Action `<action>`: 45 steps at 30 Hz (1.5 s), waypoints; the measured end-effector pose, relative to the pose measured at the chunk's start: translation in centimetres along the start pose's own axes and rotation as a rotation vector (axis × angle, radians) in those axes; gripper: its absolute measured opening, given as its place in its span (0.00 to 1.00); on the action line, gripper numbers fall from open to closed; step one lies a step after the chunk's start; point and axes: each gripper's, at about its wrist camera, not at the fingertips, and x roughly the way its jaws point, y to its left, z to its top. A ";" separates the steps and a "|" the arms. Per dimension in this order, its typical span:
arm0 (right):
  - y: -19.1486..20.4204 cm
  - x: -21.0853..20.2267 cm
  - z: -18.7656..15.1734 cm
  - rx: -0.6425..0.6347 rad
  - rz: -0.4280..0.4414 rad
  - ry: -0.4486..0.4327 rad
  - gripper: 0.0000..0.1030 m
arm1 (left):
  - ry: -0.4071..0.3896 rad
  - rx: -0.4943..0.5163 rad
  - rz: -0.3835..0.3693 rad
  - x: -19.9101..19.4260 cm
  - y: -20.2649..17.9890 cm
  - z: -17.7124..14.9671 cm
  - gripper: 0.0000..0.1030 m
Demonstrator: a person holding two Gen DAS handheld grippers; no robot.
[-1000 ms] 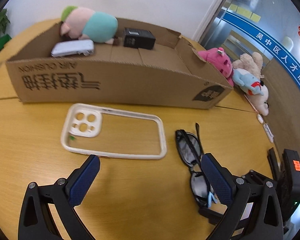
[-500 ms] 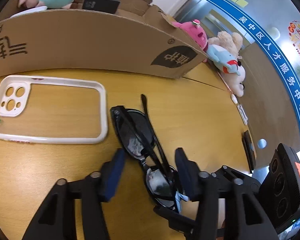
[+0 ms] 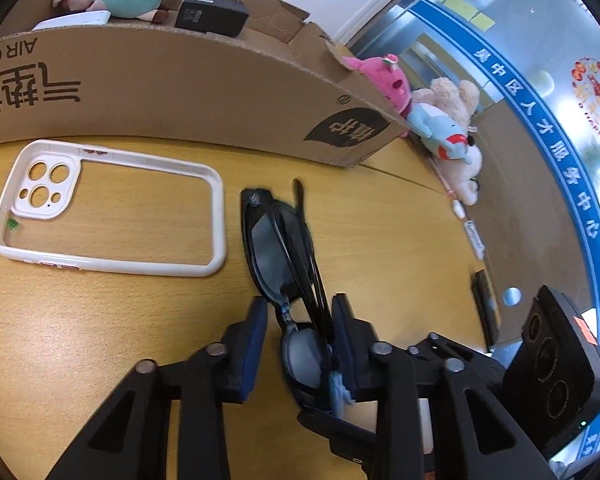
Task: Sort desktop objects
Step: 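Move the right gripper to the black sunglasses and close on them, then lift the sunglasses and lower them into the cardboard box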
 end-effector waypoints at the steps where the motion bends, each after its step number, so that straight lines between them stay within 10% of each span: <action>1: 0.1 -0.3 0.1 0.003 -0.003 -0.013 0.54 | 0.008 0.006 -0.004 -0.1 -0.1 0.1 0.05; 3: 0.0 -0.8 0.6 0.010 0.045 -0.035 0.02 | 0.009 0.021 0.004 -0.2 -0.4 0.2 0.05; 17: 0.3 -2.0 4.0 0.016 0.057 -0.102 0.04 | -0.089 0.051 0.003 -3.6 -1.8 2.9 0.05; 24: -0.1 -5.2 6.2 0.031 0.106 -0.214 0.55 | -0.170 0.074 0.004 -6.2 -3.5 5.2 0.05; 29: 1.6 -4.7 8.2 -0.058 0.067 -0.225 0.52 | -0.190 0.109 -0.003 -6.7 -5.2 6.7 0.05; 33: 1.6 -4.4 10.1 -0.062 0.038 -0.241 0.21 | -0.200 0.119 0.010 -6.9 -5.7 7.5 0.05; 45: -0.1 -6.8 15.1 -0.040 0.014 -0.320 0.12 | -0.265 0.192 -0.025 -9.5 -8.0 13.0 0.05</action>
